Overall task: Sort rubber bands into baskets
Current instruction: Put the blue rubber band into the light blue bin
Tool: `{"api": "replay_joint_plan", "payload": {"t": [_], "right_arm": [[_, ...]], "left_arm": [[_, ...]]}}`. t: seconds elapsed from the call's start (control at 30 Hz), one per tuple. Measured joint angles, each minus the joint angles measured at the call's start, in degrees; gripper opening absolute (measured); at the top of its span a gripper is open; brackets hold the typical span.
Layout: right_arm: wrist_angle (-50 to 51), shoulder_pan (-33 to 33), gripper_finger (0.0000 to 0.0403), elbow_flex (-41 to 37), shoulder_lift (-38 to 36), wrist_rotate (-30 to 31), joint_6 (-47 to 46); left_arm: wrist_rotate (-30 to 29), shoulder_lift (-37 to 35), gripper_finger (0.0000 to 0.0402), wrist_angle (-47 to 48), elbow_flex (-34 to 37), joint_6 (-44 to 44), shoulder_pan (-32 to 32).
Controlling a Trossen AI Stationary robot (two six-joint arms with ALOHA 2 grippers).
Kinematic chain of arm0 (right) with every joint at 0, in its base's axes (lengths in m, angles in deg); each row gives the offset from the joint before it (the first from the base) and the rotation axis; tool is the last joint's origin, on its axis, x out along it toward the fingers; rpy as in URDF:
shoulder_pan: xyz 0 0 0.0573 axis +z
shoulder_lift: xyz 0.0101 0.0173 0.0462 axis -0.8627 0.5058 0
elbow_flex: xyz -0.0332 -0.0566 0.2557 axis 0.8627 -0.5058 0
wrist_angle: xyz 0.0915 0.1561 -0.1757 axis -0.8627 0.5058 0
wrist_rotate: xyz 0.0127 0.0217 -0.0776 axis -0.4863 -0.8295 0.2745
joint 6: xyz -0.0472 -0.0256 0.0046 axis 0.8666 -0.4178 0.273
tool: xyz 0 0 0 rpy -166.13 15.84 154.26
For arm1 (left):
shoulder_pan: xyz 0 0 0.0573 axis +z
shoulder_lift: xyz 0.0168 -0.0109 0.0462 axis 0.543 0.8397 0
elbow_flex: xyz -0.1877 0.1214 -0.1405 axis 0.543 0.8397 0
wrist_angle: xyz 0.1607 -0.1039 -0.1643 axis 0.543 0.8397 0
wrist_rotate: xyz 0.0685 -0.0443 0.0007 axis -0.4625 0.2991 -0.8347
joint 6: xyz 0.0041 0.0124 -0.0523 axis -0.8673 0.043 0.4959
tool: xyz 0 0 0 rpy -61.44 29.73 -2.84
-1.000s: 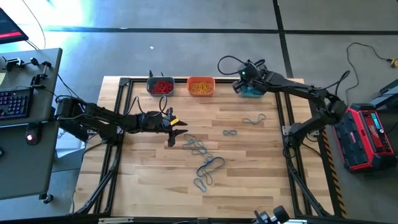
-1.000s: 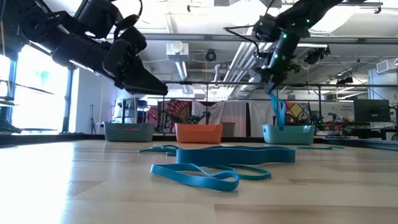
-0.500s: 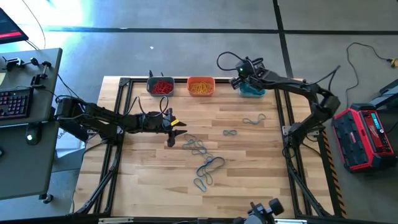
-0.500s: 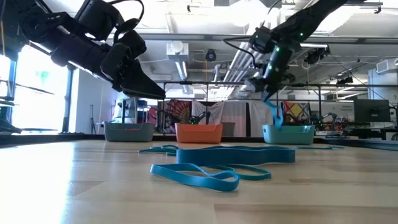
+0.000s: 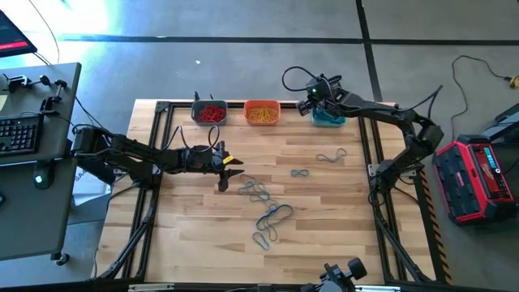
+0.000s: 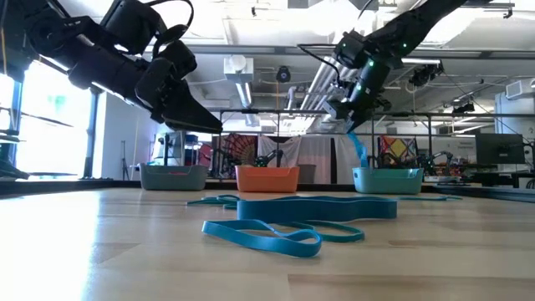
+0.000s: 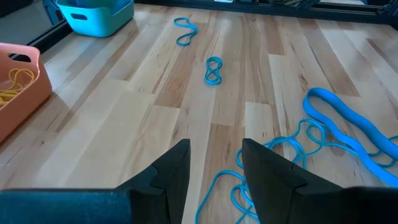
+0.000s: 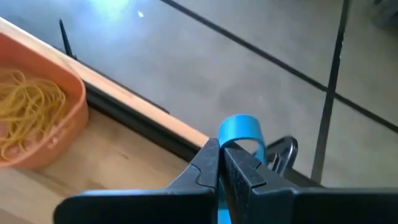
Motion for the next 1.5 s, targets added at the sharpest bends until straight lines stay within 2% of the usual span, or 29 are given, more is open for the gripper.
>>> {"api": "replay_joint_plan", "payload": {"t": [0.23, 0.37, 0.53, 0.77, 0.9, 1.0, 1.17, 1.27, 1.33, 1.4, 1.47, 1.5], "right_arm": [[9.4, -2.6, 0.0000, 0.0, 0.0, 1.5, -3.9], [16.1, -4.4, 0.0001, 0.0, 0.0, 5.0, -6.9], [21.5, -6.0, 0.0044, 0.0, 0.0, 6.5, -6.4], [20.1, -6.2, 0.0141, 0.0, 0.0, 0.2, -6.2], [17.7, -6.2, 0.0154, 0.0, 0.0, -4.1, -4.7], [17.0, -6.2, 0.0155, 0.0, 0.6, -4.9, -3.4], [17.8, -6.2, 0.0155, 0.0, 2.2, -4.8, -1.5], [18.7, -6.2, 0.0141, 0.0, 3.9, -6.1, -0.8], [19.1, -5.5, 0.0112, 0.0, 4.5, -8.3, 0.8], [18.9, -3.7, 0.0065, 0.0, 4.2, -9.8, 2.6], [19.1, -1.5, 0.0020, 0.0, 2.6, -9.9, 3.2], [19.0, -0.3, 0.0012, 0.0, 1.5, -9.9, 3.3]], "left_arm": [[0.0, 0.0, 0.0138, 0.0, 0.0, 0.0, 0.0], [0.0, 0.0, 0.0138, 0.0, 0.0, 0.0, 0.0], [0.0, 0.0, 0.0138, 0.0, 0.0, 0.0, 0.0], [0.0, 0.0, 0.0138, 0.0, 0.0, 0.0, 0.0], [0.0, 0.0, 0.0138, 0.0, 0.0, 0.0, 0.0], [0.0, 0.0, 0.0138, 0.0, 0.0, 0.0, 0.0], [0.0, 0.0, 0.0138, 0.0, 0.0, 0.0, 0.0], [0.0, 0.0, 0.0138, 0.0, 0.0, 0.0, 0.0], [0.0, 0.0, 0.0138, 0.0, 0.0, 0.0, 0.0], [0.0, 0.0, 0.0138, 0.0, 0.0, 0.0, 0.0], [0.0, 0.0, 0.0138, 0.0, 0.0, 0.0, 0.0], [0.0, 0.0, 0.0138, 0.0, 0.0, 0.0, 0.0]]}}
